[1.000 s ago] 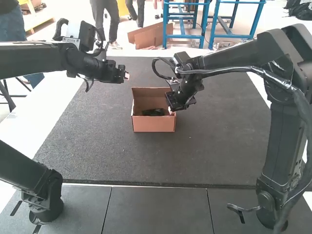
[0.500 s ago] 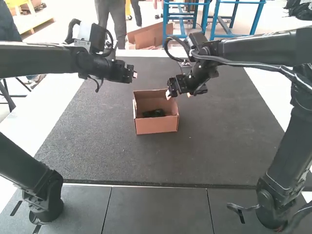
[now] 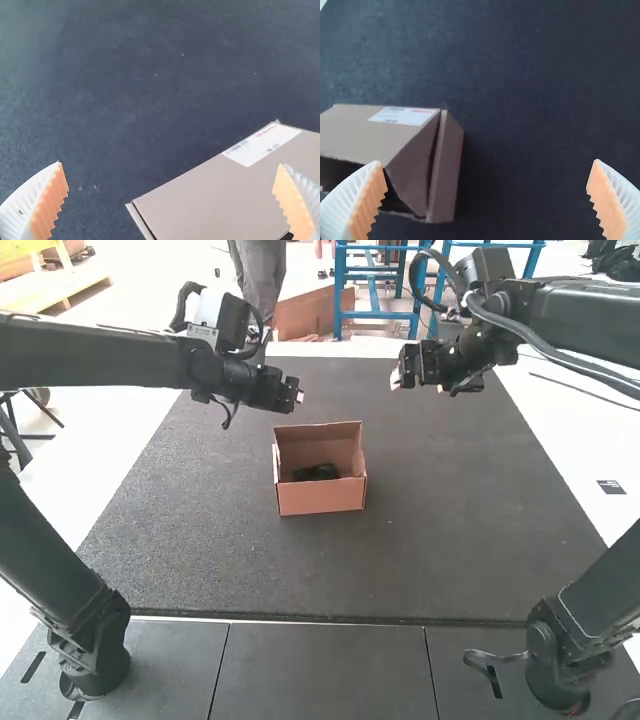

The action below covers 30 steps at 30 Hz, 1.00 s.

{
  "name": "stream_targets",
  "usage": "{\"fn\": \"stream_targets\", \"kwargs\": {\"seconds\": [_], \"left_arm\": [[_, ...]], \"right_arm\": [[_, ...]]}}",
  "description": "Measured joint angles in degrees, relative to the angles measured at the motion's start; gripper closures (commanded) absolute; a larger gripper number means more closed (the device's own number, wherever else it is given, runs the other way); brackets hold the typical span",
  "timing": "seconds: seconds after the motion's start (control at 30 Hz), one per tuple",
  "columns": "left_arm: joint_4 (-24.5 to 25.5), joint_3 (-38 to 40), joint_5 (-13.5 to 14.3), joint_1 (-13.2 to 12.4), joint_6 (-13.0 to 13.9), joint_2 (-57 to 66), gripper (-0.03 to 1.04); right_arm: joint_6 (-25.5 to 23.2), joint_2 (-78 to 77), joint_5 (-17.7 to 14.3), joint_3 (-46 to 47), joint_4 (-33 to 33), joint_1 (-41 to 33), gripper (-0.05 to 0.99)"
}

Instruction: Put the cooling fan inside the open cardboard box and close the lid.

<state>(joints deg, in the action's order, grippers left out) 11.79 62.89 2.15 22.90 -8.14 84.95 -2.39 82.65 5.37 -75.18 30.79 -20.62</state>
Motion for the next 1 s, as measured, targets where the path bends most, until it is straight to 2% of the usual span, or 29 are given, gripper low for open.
{"fn": "stream_targets", "kwargs": {"seconds": [0.23, 0.5, 0.67, 0.8, 1.0], "left_arm": [[2.67, -0.02, 0.9, 1.22, 2.32, 3.23, 0.04], [6.78, -0.35, 0.92, 1.88, 3.02, 3.65, 0.04], [8.31, -3.23, 0.92, 1.88, 3.15, 3.65, 0.04], [6.86, -6.47, 0.94, 1.88, 3.48, 3.65, 0.04], [0.9, -11.43, 2.67, 1.9, 5.14, 3.65, 0.04]], "right_arm": [[-1.03, -5.46, 1.95, 0.33, 1.22, 1.84, 0.02], [-1.01, -8.35, 2.38, 3.91, 4.07, 3.93, 0.02], [-1.01, -9.29, 2.51, 4.11, 4.61, 5.09, 0.02], [-1.03, -9.4, 3.06, 4.11, 4.76, 5.22, 0.02], [-1.03, -10.99, 3.69, 5.75, 4.74, 5.9, 0.02]]}}
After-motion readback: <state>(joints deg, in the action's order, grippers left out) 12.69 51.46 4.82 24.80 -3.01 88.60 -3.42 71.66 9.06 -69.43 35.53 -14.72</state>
